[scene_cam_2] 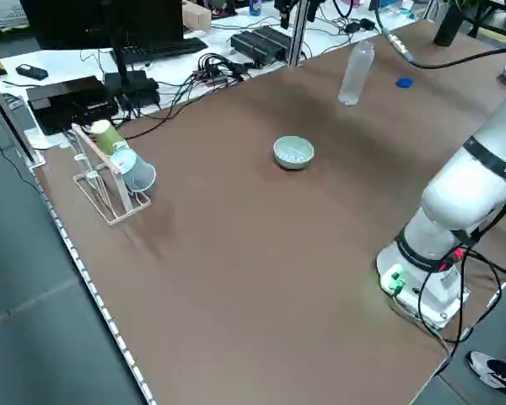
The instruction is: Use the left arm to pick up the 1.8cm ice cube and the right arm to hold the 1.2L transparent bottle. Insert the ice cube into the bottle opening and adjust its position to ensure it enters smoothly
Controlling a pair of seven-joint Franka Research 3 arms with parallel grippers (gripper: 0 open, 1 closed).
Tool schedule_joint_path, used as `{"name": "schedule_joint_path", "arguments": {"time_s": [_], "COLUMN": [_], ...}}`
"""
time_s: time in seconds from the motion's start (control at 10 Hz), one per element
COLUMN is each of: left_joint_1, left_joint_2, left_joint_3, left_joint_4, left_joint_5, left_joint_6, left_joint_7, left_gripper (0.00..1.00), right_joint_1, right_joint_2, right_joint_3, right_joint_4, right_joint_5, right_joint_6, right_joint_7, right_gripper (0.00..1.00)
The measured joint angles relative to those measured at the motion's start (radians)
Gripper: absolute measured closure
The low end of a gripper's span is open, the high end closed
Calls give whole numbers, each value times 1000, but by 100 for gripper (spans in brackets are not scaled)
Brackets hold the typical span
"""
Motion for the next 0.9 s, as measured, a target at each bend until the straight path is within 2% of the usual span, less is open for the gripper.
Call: {"name": "schedule_joint_path", "arguments": {"time_s": [0.4, 0.6, 0.9], "left_joint_1": [1, 3, 7], "left_joint_2": [0, 4, 31], "left_joint_3": [4, 5, 4], "left_joint_4": [1, -6, -129], "left_joint_5": [0, 0, 0], "left_joint_6": [-1, 2, 136], "left_joint_7": [0, -1, -1], "left_gripper": [1, 1, 2], "right_joint_1": [-1, 1, 3], "right_joint_2": [9, 61, 208], "right_joint_3": [-1, 1, 3], "right_joint_4": [-5, -22, -34], "right_joint_5": [8, 102, 298], "right_joint_6": [-17, -15, 114], "right_joint_7": [-5, -103, -417], "right_gripper": [0, 0, 0]}}
